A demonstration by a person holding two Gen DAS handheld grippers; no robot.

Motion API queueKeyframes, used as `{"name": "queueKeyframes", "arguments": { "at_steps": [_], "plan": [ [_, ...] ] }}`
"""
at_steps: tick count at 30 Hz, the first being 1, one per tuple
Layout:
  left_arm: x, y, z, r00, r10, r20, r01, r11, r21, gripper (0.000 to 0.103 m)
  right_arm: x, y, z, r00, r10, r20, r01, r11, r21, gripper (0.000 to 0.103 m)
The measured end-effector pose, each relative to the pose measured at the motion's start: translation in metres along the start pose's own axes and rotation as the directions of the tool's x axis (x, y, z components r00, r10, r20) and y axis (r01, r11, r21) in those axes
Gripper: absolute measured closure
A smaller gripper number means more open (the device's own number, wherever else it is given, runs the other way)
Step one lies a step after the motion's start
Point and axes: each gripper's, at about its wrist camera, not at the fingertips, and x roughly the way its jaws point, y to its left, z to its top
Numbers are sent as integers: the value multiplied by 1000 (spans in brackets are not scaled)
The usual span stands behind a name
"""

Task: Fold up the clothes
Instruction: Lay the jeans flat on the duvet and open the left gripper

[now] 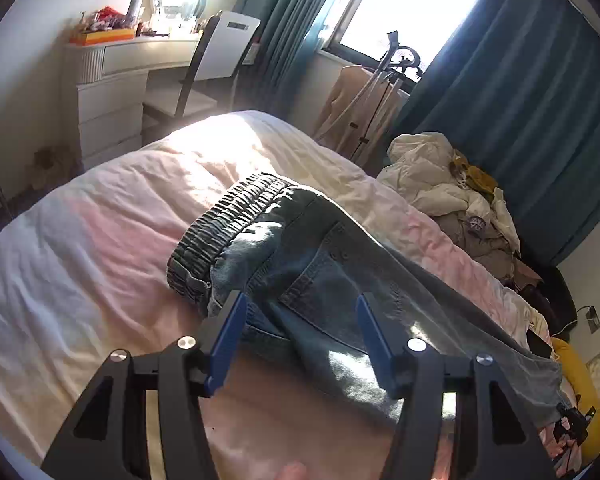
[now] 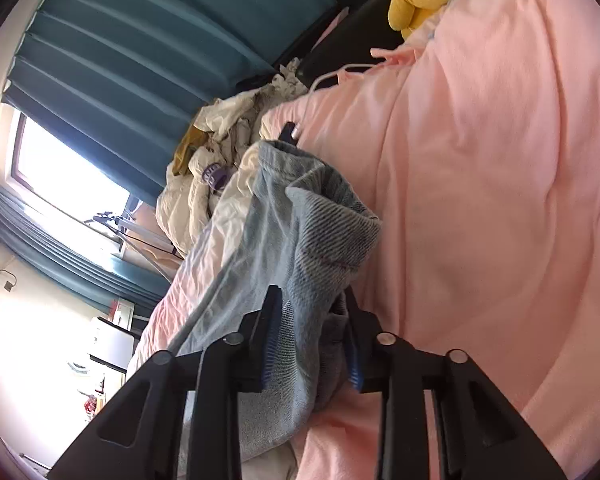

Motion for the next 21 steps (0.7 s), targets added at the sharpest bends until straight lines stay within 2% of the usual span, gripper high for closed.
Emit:
{"name": "queueKeyframes", "arguments": {
  "at_steps": [2,5,8,10,12,21],
  "plan": [
    [-3,-17,-2,1000,-17,7,17,999,47,43,8,-5,-1,1000,-15,-5,15,1000,8,62],
    [4,-50,-8,999,-39,1,39,993,114,43,17,-12,-1,1000,-3,-6,3,999,35,62],
    [24,-87,-19,999,-40,-27,44,983,179,43,16,-10,-6,999,-9,31,9,1000,3,62],
    [42,-111,-30,998,-41,-55,51,977,207,43,14,-6,-9,998,-27,50,29,999,-34,68],
    [61,-133,-40,995,-43,-85,62,971,231,43,13,-2,-12,998,-38,55,42,997,-67,81],
    [121,-198,-90,985,-45,-167,98,942,320,43,-6,23,-10,996,-35,87,49,986,-156,90]
  ]
}}
